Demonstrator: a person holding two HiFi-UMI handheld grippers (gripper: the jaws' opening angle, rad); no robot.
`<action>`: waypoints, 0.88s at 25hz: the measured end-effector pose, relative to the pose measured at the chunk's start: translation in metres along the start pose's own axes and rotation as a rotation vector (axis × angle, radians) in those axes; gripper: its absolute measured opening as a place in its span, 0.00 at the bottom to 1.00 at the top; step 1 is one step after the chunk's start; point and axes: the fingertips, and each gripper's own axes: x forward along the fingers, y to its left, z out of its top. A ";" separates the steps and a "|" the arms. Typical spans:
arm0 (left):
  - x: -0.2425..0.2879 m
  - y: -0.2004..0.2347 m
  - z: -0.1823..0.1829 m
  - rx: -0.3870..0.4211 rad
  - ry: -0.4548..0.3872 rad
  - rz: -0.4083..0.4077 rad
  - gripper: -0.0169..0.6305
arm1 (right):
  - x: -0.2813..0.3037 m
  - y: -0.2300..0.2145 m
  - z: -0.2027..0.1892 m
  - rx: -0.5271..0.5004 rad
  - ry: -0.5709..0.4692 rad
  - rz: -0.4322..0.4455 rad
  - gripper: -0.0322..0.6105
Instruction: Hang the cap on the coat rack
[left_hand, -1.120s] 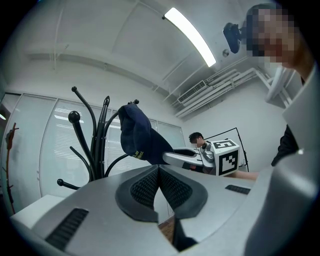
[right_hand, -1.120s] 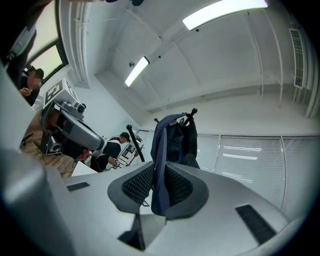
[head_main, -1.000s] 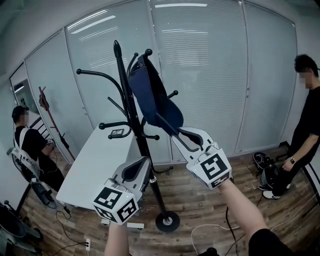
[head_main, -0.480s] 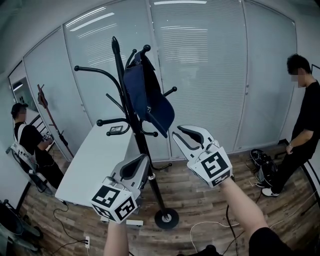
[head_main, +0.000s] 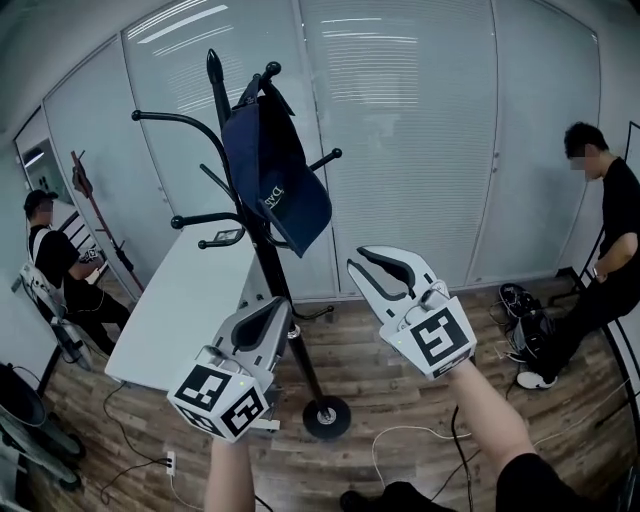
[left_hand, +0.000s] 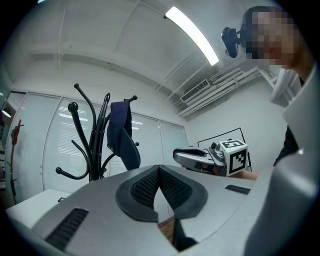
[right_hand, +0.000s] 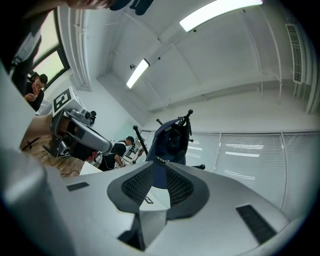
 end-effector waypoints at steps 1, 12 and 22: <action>0.001 -0.004 -0.001 0.005 0.006 0.009 0.05 | -0.005 -0.001 0.001 -0.001 -0.006 0.005 0.19; 0.009 -0.050 -0.008 0.015 0.002 0.129 0.05 | -0.047 -0.002 -0.006 0.059 -0.030 0.140 0.17; -0.003 -0.086 -0.052 -0.030 0.016 0.267 0.05 | -0.086 0.034 -0.038 0.228 -0.077 0.302 0.12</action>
